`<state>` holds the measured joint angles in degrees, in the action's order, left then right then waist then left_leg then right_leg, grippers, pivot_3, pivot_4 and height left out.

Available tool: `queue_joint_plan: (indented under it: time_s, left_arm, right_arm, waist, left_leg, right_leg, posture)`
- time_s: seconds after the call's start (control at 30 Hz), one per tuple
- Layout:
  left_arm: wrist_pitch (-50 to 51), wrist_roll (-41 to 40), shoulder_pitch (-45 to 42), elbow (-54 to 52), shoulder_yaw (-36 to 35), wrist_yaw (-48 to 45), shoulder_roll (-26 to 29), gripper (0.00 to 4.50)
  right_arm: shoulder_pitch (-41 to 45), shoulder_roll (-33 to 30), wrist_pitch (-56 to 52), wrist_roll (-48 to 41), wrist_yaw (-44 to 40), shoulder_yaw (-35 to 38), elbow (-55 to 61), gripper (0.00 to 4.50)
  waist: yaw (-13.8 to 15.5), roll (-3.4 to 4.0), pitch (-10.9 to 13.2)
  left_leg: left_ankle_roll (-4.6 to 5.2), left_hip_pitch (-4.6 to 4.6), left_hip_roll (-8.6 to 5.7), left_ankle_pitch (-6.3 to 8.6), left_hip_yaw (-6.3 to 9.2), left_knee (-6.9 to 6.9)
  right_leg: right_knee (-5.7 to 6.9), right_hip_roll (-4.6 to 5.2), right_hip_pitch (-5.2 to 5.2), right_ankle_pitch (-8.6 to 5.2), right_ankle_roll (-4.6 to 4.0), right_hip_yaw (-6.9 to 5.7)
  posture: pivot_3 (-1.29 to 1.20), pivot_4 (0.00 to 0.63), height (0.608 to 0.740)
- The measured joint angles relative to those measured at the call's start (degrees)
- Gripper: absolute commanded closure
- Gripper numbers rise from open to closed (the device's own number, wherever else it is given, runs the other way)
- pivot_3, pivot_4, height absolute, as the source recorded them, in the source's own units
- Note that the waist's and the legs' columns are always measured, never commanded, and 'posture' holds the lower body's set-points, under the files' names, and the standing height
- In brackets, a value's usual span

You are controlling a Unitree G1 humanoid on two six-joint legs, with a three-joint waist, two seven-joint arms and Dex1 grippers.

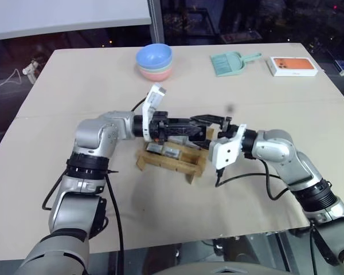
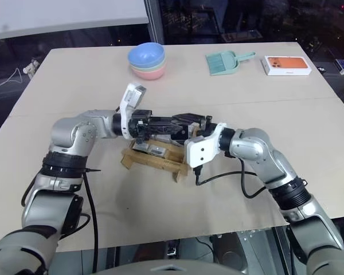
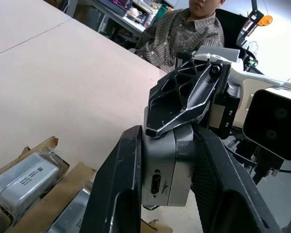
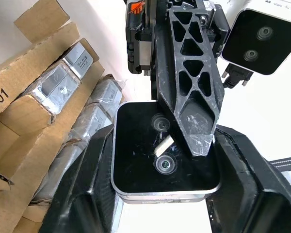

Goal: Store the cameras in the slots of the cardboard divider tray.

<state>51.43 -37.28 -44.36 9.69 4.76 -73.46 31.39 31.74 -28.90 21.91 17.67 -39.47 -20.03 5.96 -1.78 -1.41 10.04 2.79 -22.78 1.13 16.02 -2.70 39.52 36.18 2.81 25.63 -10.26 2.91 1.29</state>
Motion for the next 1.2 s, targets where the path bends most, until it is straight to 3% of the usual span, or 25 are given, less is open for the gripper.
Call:
queue_joint_plan:
  time_s: [0.03, 0.33, 0.43, 0.63, 0.83, 0.93, 1.1, 1.2]
  left_arm:
    - [0.25, 0.00, 0.01, 0.00, 0.20, 0.00, 0.00, 3.42]
    - [-0.04, 0.16, 0.02, 0.03, 0.35, -0.05, -0.22, 3.42]
    - [-2.37, 0.37, 0.21, 0.01, 0.27, -0.46, -1.00, 3.42]
    - [-13.52, 0.45, 5.80, -3.44, -0.41, -5.57, -1.87, 3.42]
    - [-29.17, 6.78, 9.09, 0.41, 0.68, -11.26, -1.80, 3.42]
    - [-38.87, 11.44, 8.62, 6.15, 2.17, -12.78, -3.24, 3.42]
    - [-44.92, 14.50, 7.19, 10.89, 3.63, -15.41, -4.50, 3.42]
    - [-46.20, 15.36, 7.02, 12.47, 4.17, -16.00, -4.88, 3.42]
  right_arm:
    - [-0.01, 0.10, -0.71, 0.06, 0.14, 0.23, 0.27, 0.10]
    - [-1.25, -0.27, -5.34, 1.20, 0.61, 0.95, 2.60, 0.10]
    - [-5.97, -1.58, -9.84, -3.06, -1.19, 3.26, 5.64, 0.10]
    - [-22.81, -4.11, -28.96, -21.04, -3.48, 18.10, 20.73, 0.10]
    - [-48.75, -7.07, -48.10, -48.90, -7.74, 39.46, 34.08, 0.10]
    - [-58.32, -6.23, -46.94, -64.41, -14.39, 49.80, 38.91, 0.10]
    - [-68.12, -9.01, -48.08, -73.24, -20.53, 60.42, 37.92, 0.10]
    - [-70.70, -9.16, -47.21, -73.77, -24.52, 62.09, 36.22, 0.10]
  waist:
    - [0.00, 0.00, 0.00]
    - [0.05, 0.00, 0.00]
    - [0.72, 0.00, 0.00]
    - [1.47, -0.01, -0.01]
    - [2.48, 0.06, -0.06]
    - [2.39, 0.04, -0.08]
    - [2.53, -0.10, -0.14]
    - [2.47, -0.10, -0.14]
  left_leg:
    - [0.00, 0.00, 0.00, 0.00, 0.00, 0.00]
    - [0.00, 0.00, 0.00, 0.00, 0.00, 0.00]
    - [0.00, -0.04, 0.00, 0.00, 0.02, 0.00]
    - [0.11, -0.09, 0.00, 0.07, 0.01, -0.02]
    - [0.18, 0.06, 0.02, 0.11, -0.07, -0.02]
    - [0.19, 0.35, 0.06, 0.11, 0.01, 0.02]
    - [0.25, 0.77, 0.09, 0.16, 0.06, 0.02]
    - [0.25, 0.78, 0.11, 0.16, 0.06, 0.01]
  right_leg:
    - [0.00, 0.00, 0.00, 0.00, 0.00, 0.00]
    - [0.00, 0.00, 0.00, 0.00, 0.00, -0.01]
    - [-0.05, 0.00, -0.01, 0.00, 0.00, -0.03]
    - [-0.21, 0.03, -0.06, 0.00, 0.00, -0.05]
    - [-0.24, 0.00, -0.24, -0.11, -0.19, -0.19]
    - [-0.31, 0.00, -0.51, -0.16, -0.18, -0.14]
    - [-0.34, 0.01, -0.93, -0.30, 0.02, -0.11]
    - [-0.34, 0.00, -0.92, -0.30, 0.03, -0.09]
  posture:
    - [0.00, 0.150, 0.740]
    - [0.00, 0.150, 0.740]
    - [0.00, 0.150, 0.740]
    - [0.00, 0.150, 0.740]
    - [0.00, 0.150, 0.740]
    - [0.00, 0.150, 0.740]
    - [0.00, 0.150, 0.740]
    - [0.00, 0.150, 0.740]
